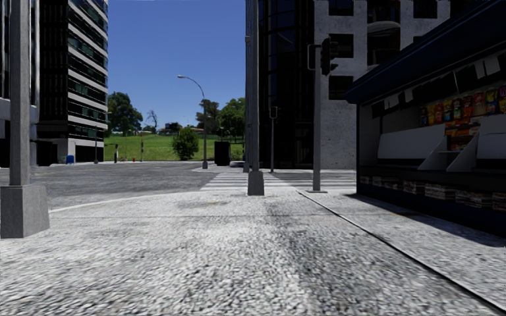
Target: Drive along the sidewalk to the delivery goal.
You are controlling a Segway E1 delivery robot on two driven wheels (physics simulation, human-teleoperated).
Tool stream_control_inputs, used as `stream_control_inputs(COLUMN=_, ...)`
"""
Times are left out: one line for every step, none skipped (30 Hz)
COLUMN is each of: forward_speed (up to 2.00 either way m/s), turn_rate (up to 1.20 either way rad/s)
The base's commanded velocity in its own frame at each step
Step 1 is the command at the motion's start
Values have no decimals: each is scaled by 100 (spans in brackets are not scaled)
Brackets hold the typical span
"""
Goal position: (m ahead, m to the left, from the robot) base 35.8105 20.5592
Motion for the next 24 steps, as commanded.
stream_control_inputs(forward_speed=200, turn_rate=0)
stream_control_inputs(forward_speed=200, turn_rate=0)
stream_control_inputs(forward_speed=200, turn_rate=0)
stream_control_inputs(forward_speed=200, turn_rate=0)
stream_control_inputs(forward_speed=200, turn_rate=0)
stream_control_inputs(forward_speed=200, turn_rate=0)
stream_control_inputs(forward_speed=200, turn_rate=0)
stream_control_inputs(forward_speed=200, turn_rate=7)
stream_control_inputs(forward_speed=200, turn_rate=54)
stream_control_inputs(forward_speed=200, turn_rate=76)
stream_control_inputs(forward_speed=200, turn_rate=96)
stream_control_inputs(forward_speed=200, turn_rate=96)
stream_control_inputs(forward_speed=200, turn_rate=103)
stream_control_inputs(forward_speed=200, turn_rate=105)
stream_control_inputs(forward_speed=200, turn_rate=95)
stream_control_inputs(forward_speed=200, turn_rate=48)
stream_control_inputs(forward_speed=200, turn_rate=32)
stream_control_inputs(forward_speed=200, turn_rate=23)
stream_control_inputs(forward_speed=200, turn_rate=6)
stream_control_inputs(forward_speed=200, turn_rate=1)
stream_control_inputs(forward_speed=200, turn_rate=1)
stream_control_inputs(forward_speed=200, turn_rate=0)
stream_control_inputs(forward_speed=200, turn_rate=0)
stream_control_inputs(forward_speed=200, turn_rate=0)
